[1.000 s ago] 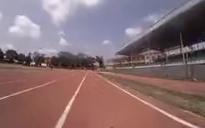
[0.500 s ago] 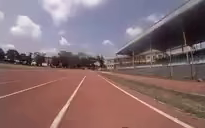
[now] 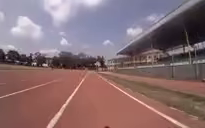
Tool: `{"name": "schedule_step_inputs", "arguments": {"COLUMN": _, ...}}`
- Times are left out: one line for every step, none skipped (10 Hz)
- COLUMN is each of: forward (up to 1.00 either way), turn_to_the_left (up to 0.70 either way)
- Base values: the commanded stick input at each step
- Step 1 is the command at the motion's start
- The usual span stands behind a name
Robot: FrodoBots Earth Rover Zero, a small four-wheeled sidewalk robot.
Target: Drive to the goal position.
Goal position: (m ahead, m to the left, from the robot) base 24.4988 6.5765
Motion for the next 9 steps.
{"name": "schedule_step_inputs", "arguments": {"forward": 0.7, "turn_to_the_left": 0.0}}
{"name": "schedule_step_inputs", "arguments": {"forward": 0.7, "turn_to_the_left": 0.0}}
{"name": "schedule_step_inputs", "arguments": {"forward": 0.7, "turn_to_the_left": 0.0}}
{"name": "schedule_step_inputs", "arguments": {"forward": 0.7, "turn_to_the_left": 0.0}}
{"name": "schedule_step_inputs", "arguments": {"forward": 0.7, "turn_to_the_left": 0.0}}
{"name": "schedule_step_inputs", "arguments": {"forward": 0.7, "turn_to_the_left": 0.0}}
{"name": "schedule_step_inputs", "arguments": {"forward": 0.7, "turn_to_the_left": 0.0}}
{"name": "schedule_step_inputs", "arguments": {"forward": 0.7, "turn_to_the_left": 0.0}}
{"name": "schedule_step_inputs", "arguments": {"forward": 0.7, "turn_to_the_left": 0.0}}
